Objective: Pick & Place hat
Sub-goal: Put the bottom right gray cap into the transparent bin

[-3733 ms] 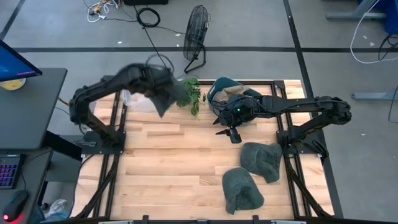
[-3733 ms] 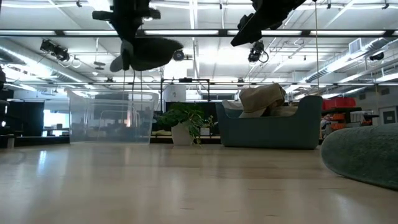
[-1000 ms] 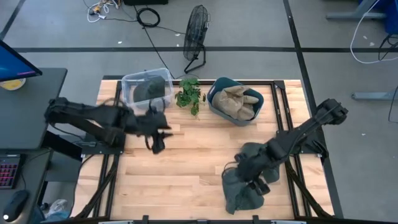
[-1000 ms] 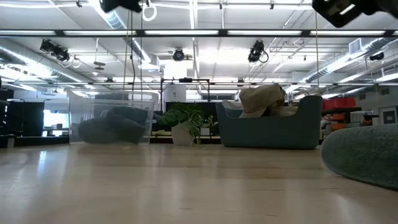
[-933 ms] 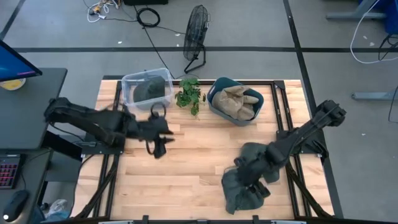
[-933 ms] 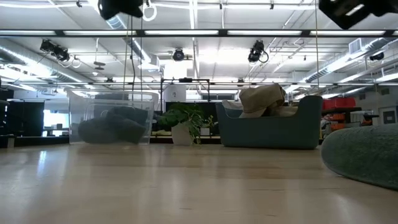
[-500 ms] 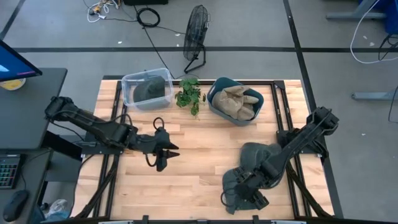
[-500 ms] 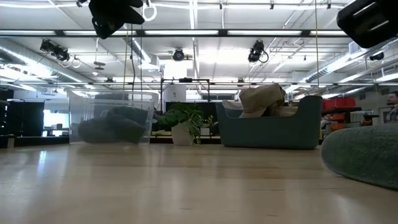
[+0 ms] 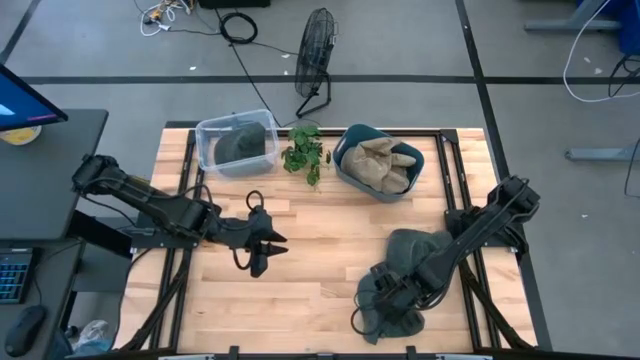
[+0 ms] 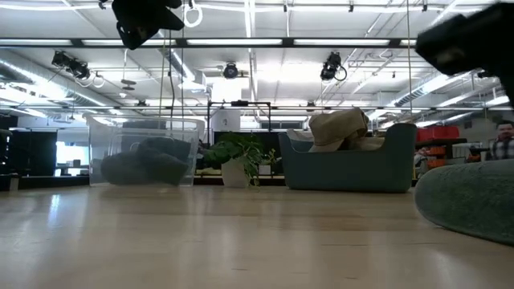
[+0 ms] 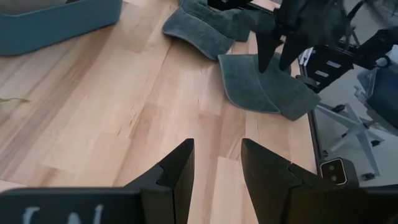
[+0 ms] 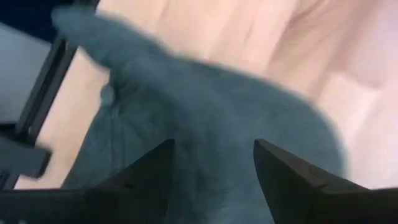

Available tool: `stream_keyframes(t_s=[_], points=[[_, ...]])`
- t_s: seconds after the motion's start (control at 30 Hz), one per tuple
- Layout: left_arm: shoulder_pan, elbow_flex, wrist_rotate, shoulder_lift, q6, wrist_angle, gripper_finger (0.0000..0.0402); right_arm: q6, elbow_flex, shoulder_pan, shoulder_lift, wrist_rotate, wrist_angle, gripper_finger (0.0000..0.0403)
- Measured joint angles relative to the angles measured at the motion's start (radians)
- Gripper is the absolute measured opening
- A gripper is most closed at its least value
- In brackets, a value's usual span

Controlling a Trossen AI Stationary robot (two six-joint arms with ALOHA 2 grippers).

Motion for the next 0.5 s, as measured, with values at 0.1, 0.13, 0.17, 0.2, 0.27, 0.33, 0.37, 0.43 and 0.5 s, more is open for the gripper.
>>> stream_keyframes(t_s=[0.1,0.13,0.17,0.2,0.27,0.33,0.37,0.43,0.5], points=[[0.0,0.0,0.008,0.0,0.0,-0.001,0.0137,0.004,-0.001,0.009,0.021,-0.068,0.0,0.0219],[0.0,0.0,0.009,0.0,0.001,-0.002,0.0137,0.005,-0.001,0.014,0.025,-0.073,0.001,0.0217],[0.0,0.0,0.009,0.0,0.001,-0.002,0.0137,0.005,-0.001,0.018,0.03,-0.073,0.001,0.0215],[0.0,0.0,0.01,0.0,0.001,-0.003,0.0137,0.0,-0.001,0.02,0.037,-0.063,0.001,0.0212],[0.0,0.0,0.01,0.0,0.001,-0.007,0.0137,-0.023,0.0,0.021,0.051,-0.032,0.001,0.0206],[0.0,0.0,0.01,0.0,0.001,-0.008,0.0137,-0.043,0.0,0.015,0.066,-0.002,0.001,0.0197],[0.001,0.0,0.01,0.0,0.001,-0.008,0.0137,-0.051,0.0,0.011,0.073,0.004,0.001,0.0189],[0.001,0.0,0.01,0.0,0.001,-0.008,0.0137,-0.06,0.0,0.006,0.08,0.007,0.001,0.0163],[0.001,0.0,0.01,0.0,0.0,-0.008,0.0137,-0.06,0.0,0.001,0.08,0.012,0.002,0.0125]])
